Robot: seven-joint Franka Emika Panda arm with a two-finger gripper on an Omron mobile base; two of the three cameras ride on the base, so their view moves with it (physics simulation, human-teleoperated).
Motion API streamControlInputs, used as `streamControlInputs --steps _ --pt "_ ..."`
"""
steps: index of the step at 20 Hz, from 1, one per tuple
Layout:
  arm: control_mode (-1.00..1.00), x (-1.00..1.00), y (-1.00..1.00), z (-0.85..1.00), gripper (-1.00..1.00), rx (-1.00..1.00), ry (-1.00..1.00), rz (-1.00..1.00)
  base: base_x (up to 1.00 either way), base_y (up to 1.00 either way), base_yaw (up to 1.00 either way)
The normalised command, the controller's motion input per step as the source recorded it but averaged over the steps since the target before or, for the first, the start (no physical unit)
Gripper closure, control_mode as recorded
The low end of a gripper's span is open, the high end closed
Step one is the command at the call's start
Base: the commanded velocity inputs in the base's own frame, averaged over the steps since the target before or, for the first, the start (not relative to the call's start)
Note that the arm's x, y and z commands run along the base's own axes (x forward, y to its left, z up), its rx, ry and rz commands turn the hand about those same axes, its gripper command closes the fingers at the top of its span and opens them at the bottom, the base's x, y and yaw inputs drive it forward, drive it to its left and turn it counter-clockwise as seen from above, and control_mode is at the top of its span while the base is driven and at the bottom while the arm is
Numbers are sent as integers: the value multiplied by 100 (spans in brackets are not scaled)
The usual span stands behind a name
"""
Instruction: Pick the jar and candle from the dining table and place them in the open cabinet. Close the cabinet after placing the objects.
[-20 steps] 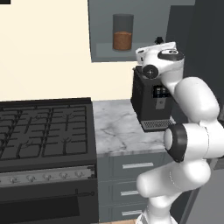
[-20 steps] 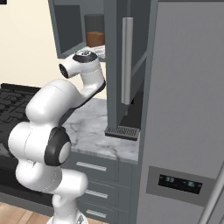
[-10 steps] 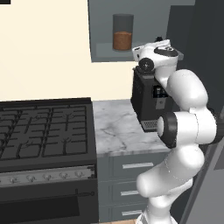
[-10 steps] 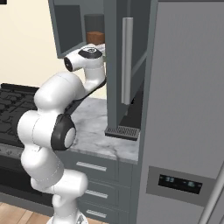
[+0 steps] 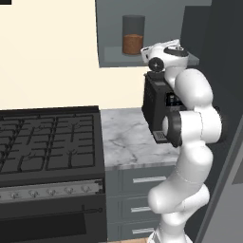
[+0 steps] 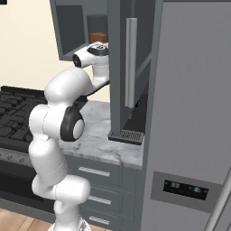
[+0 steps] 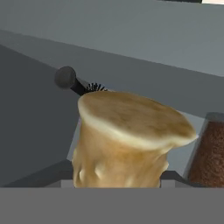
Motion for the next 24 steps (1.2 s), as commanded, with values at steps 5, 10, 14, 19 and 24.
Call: streamControlInputs --steps 5,10,14,19,24 --pt "-100 39 -9 -12 100 -1 0 4 0 0 0" --pt "-100 33 -5 -24 100 -1 0 6 0 0 0" --pt "-100 18 0 -28 100 -2 0 6 0 0 0" --pt "-100 15 0 -34 100 -4 0 6 0 0 0" --pt "-100 27 0 -37 -100 -6 0 4 0 0 0"
